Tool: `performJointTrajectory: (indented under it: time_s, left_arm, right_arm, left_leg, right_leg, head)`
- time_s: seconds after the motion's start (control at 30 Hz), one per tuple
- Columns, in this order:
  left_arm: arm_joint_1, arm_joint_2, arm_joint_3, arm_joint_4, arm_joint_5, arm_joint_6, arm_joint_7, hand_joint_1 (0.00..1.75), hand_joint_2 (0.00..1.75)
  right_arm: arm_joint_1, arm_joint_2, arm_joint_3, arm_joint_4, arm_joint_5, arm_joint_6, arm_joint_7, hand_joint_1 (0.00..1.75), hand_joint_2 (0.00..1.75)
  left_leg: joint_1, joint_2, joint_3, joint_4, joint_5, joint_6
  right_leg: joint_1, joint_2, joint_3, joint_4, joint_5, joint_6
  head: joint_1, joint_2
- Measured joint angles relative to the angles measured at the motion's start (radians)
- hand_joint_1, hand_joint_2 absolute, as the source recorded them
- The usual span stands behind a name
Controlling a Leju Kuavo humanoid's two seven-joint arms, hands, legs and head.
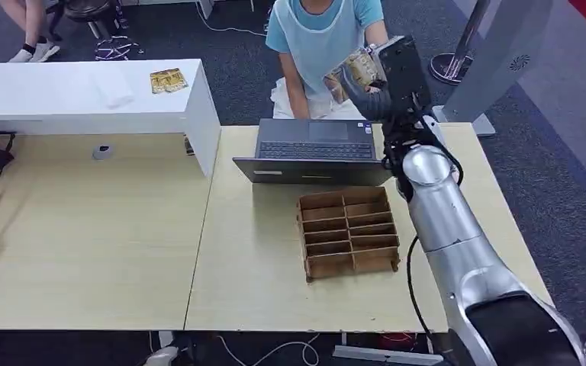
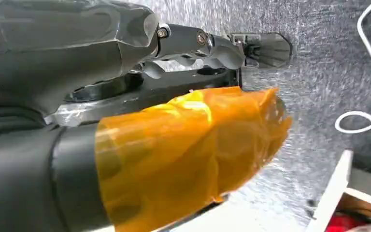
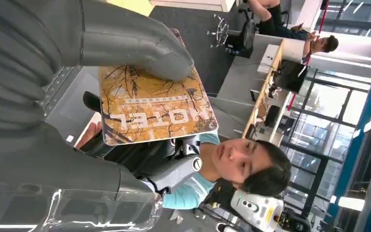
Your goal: Pass the card to the sensor for recognition and then transmit it.
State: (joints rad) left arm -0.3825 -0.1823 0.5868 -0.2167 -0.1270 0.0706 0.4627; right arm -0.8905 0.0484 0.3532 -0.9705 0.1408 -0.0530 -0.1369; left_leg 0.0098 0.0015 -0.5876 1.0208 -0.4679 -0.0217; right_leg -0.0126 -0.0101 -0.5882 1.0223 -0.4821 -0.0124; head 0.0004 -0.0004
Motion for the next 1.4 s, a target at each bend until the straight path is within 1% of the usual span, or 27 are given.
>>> performJointTrajectory:
  time_s: [0.03,0.07,0.2,0.33,0.37,0.47,0.63,0.67,0.7,0.77,0.8,0.83,1.0,1.03,1.13,1.2,1.23,1.27,1.3,1.37,1.4]
  left_arm:
    - [0.01,0.008,0.017,0.0,0.011,-0.006,-0.014,0.0,0.0]
    - [0.019,0.013,0.031,0.0,0.02,-0.009,-0.026,0.0,0.0]
    - [0.067,0.043,0.088,0.0,0.058,-0.021,-0.082,0.0,0.0]
    - [0.113,0.067,0.138,0.0,0.083,-0.022,-0.126,0.0,0.0]
    - [0.124,0.07,0.145,0.0,0.086,-0.026,-0.131,0.0,0.0]
    - [0.151,0.081,0.162,0.002,0.087,-0.03,-0.145,0.0,0.0]
    - [0.203,0.1,0.178,0.004,0.087,-0.045,-0.171,0.0,0.0]
    - [0.214,0.103,0.18,0.004,0.087,-0.05,-0.178,0.0,0.0]
    - [0.227,0.11,0.18,0.005,0.087,-0.053,-0.185,0.0,0.0]
    - [0.25,0.119,0.183,0.007,0.086,-0.059,-0.195,0.0,0.0]
    - [0.26,0.126,0.184,0.007,0.085,-0.061,-0.198,0.0,0.0]
    - [0.268,0.127,0.186,0.009,0.085,-0.061,-0.199,0.0,0.0]
    - [0.294,0.168,0.186,0.013,0.073,-0.061,-0.204,0.0,0.0]
    - [0.295,0.172,0.186,0.013,0.069,-0.061,-0.201,0.0,0.0]
    - [0.3,0.194,0.186,0.013,0.059,-0.059,-0.193,0.0,0.0]
    - [0.303,0.209,0.186,0.013,0.051,-0.057,-0.186,0.0,0.0]
    - [0.304,0.217,0.186,0.013,0.047,-0.06,-0.185,0.0,0.0]
    - [0.306,0.224,0.186,0.013,0.043,-0.062,-0.184,0.0,0.0]
    - [0.307,0.229,0.186,0.013,0.037,-0.071,-0.183,0.0,0.0]
    - [0.31,0.235,0.185,0.013,0.021,-0.094,-0.183,0.0,0.0]
    - [0.311,0.236,0.183,0.013,0.01,-0.108,-0.183,0.0,0.0]
  right_arm:
    - [0.005,-0.008,0.0,-0.009,-0.001,0.001,0.0,1.64,1.75]
    - [0.009,-0.014,0.0,-0.016,-0.003,0.001,0.0,1.69,1.75]
    - [0.025,-0.047,0.0,-0.048,-0.013,0.007,0.0,1.66,1.75]
    - [0.026,-0.074,0.0,-0.069,-0.016,0.013,0.002,1.68,1.75]
    - [0.026,-0.079,0.0,-0.072,-0.018,0.015,0.003,1.64,1.75]
    - [0.027,-0.098,0.0,-0.08,-0.019,0.015,0.007,1.69,1.75]
    - [0.028,-0.132,-0.003,-0.082,-0.025,0.014,0.019,1.64,1.75]
    - [0.028,-0.14,-0.005,-0.082,-0.026,0.014,0.02,1.69,1.75]
    - [0.028,-0.148,-0.008,-0.082,-0.029,0.014,0.022,1.69,1.75]
    - [0.028,-0.163,-0.014,-0.082,-0.031,0.014,0.023,1.64,1.75]
    - [0.028,-0.168,-0.016,-0.082,-0.032,0.015,0.027,1.68,1.75]
    - [0.028,-0.175,-0.017,-0.081,-0.032,0.016,0.032,1.68,1.75]
    - [0.019,-0.213,-0.019,-0.061,-0.034,0.017,0.052,1.66,1.75]
    - [0.016,-0.219,-0.019,-0.058,-0.034,0.017,0.054,1.69,1.75]
    - [0.003,-0.24,-0.019,-0.042,-0.032,0.012,0.062,1.66,1.75]
    - [-0.004,-0.256,-0.019,-0.032,-0.027,0.003,0.068,1.66,1.75]
    - [-0.007,-0.262,-0.019,-0.027,-0.024,-0.001,0.072,1.69,1.75]
    - [-0.009,-0.268,-0.019,-0.022,-0.022,-0.004,0.074,1.68,1.75]
    - [-0.01,-0.273,-0.019,-0.016,-0.014,-0.008,0.075,1.62,1.75]
    - [-0.011,-0.278,-0.019,-0.001,0.002,-0.025,0.075,1.66,1.75]
    - [-0.01,-0.28,-0.019,0.005,0.01,-0.032,0.075,1.62,1.75]
  left_leg:
    - [0.0,0.0,0.0,0.0,0.0,0.0]
    - [0.0,0.0,0.0,0.0,0.0,0.0]
    - [0.0,0.0,0.0,0.0,0.0,0.001]
    - [0.0,0.0,0.0,0.0,-0.001,0.001]
    - [0.0,0.0,-0.001,0.0,-0.001,0.001]
    - [0.0,0.0,-0.001,0.0,-0.001,0.001]
    - [0.0,0.0,-0.001,0.0,-0.001,0.001]
    - [0.0,0.0,-0.001,0.0,-0.001,0.001]
    - [0.0,0.0,-0.001,0.0,-0.001,0.001]
    - [0.0,0.0,-0.001,0.0,-0.001,0.001]
    - [0.0,0.0,-0.001,0.0,-0.002,0.001]
    - [0.0,0.0,-0.001,0.0,-0.002,0.001]
    - [0.0,0.0,-0.001,0.0,-0.002,0.001]
    - [0.0,0.0,-0.001,0.0,-0.002,0.001]
    - [0.0,0.0,-0.001,0.0,-0.002,0.001]
    - [0.0,0.0,-0.001,0.0,-0.002,0.001]
    - [0.0,0.0,-0.001,0.0,-0.002,0.001]
    - [0.0,0.0,-0.001,0.0,-0.002,0.001]
    - [0.0,0.0,-0.001,0.0,-0.002,0.001]
    - [0.0,0.0,-0.001,0.0,-0.002,0.001]
    - [0.0,0.0,-0.001,0.0,-0.002,0.001]
  right_leg:
    - [0.0,0.0,0.0,0.0,0.0,0.0]
    - [0.0,0.0,0.0,0.0,0.0,0.0]
    - [0.0,0.0,0.0,0.0,0.0,0.0]
    - [0.0,0.0,0.0,0.0,0.0,0.0]
    - [0.0,0.0,-0.001,0.0,0.0,0.0]
    - [0.0,0.0,-0.001,0.0,0.0,0.0]
    - [0.0,0.0,-0.001,0.0,0.0,0.0]
    - [0.0,0.0,-0.001,-0.001,0.0,0.0]
    - [0.0,0.0,-0.001,-0.001,0.0,0.0]
    - [0.0,0.0,-0.001,-0.001,0.0,0.0]
    - [0.0,0.0,-0.001,-0.001,0.0,0.0]
    - [0.0,0.0,-0.001,-0.001,0.0,0.0]
    - [0.0,0.0,-0.001,0.0,0.0,0.0]
    - [0.0,0.0,-0.001,0.0,0.0,0.0]
    - [0.0,-0.001,-0.001,0.0,0.0,0.0]
    - [0.0,-0.001,0.0,0.0,0.0,0.0]
    - [0.0,-0.001,0.0,0.0,0.0,0.0]
    - [0.0,-0.001,-0.001,0.0,0.0,0.0]
    - [0.0,-0.001,-0.001,0.0,0.0,0.0]
    - [0.0,-0.001,-0.001,-0.001,0.0,0.0]
    - [0.0,-0.001,-0.001,-0.001,0.0,0.0]
  head:
    - [0.0,0.0]
    - [0.0,0.0]
    - [0.0,0.0]
    - [0.0,0.0]
    - [0.0,0.0]
    - [0.0,0.0]
    - [0.0,0.0]
    - [0.0,0.0]
    - [0.0,0.0]
    - [0.0,0.0]
    - [0.0,0.0]
    - [0.0,0.0]
    - [0.0,0.0]
    - [-0.001,0.0]
    - [-0.001,0.0]
    - [0.0,0.0]
    - [0.0,0.0]
    - [0.0,0.0]
    - [0.0,0.0]
    - [0.0,0.0]
    - [0.0,0.0]
